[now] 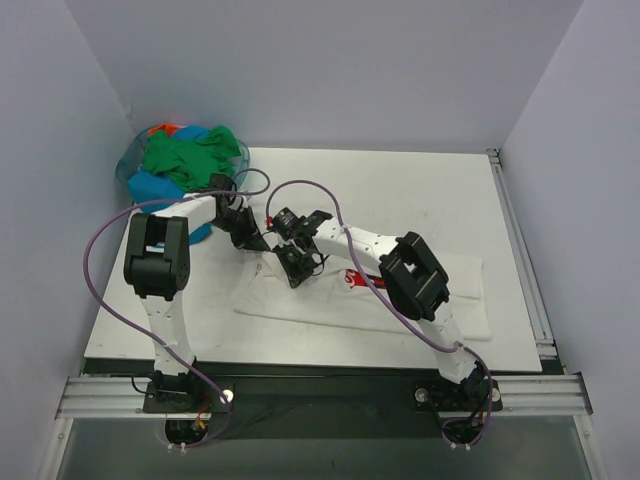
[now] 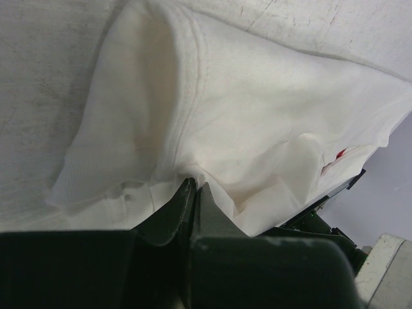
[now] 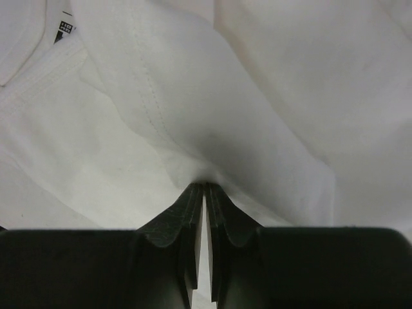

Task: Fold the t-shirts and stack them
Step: Fold the other side of the tshirt into a rectangle

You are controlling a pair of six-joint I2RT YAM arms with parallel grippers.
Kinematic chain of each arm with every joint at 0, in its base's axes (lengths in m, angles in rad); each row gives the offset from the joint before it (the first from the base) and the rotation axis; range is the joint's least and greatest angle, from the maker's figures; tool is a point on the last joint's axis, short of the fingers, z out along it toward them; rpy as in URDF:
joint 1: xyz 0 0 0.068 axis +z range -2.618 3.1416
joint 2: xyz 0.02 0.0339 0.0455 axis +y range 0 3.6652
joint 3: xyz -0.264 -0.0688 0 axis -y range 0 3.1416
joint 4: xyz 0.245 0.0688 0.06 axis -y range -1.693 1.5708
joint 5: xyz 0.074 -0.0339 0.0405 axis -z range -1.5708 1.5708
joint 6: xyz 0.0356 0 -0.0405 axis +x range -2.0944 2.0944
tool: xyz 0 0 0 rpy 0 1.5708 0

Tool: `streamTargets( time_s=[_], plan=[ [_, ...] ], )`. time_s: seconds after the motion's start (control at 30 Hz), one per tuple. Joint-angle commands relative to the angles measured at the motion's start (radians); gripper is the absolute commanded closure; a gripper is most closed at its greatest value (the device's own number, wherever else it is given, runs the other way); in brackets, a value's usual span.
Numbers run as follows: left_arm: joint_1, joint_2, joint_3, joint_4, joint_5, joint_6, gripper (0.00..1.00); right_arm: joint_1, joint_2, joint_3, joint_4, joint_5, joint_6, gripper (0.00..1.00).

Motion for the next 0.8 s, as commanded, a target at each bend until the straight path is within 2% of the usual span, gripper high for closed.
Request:
streamTargets(
  time_s=[0.0, 0.1, 0.37, 0.5, 0.63, 0.77],
  plan=[
    [0.004, -0.059, -0.008, 0.028, 0.033, -0.007, 1.0, 0.0, 0.035, 0.01, -0.022, 0.081, 0.001, 0.91],
    [0.004, -0.073, -0.014, 0.03, 0.027, -0.006, 1.0, -0.006, 0.006, -0.001, -0.025, 0.073, 0.008, 1.0],
    [0.004, -0.122, -0.06, 0.051, 0.021, -0.027, 1.0, -0.02, -0.092, -0.039, -0.011, 0.029, 0.032, 1.0],
    [0.006, -0.114, -0.055, 0.06, 0.018, -0.037, 1.0, -0.001, -0.095, -0.022, 0.002, 0.036, -0.009, 1.0],
    [0.006, -0.097, -0.037, 0.053, 0.012, -0.05, 1.0, -0.004, -0.083, 0.013, 0.005, 0.039, -0.025, 0.95],
    [0.006, -0.085, -0.031, 0.065, 0.0, -0.052, 1.0, 0.012, -0.06, 0.019, 0.031, 0.027, 0.003, 0.85]
  ],
)
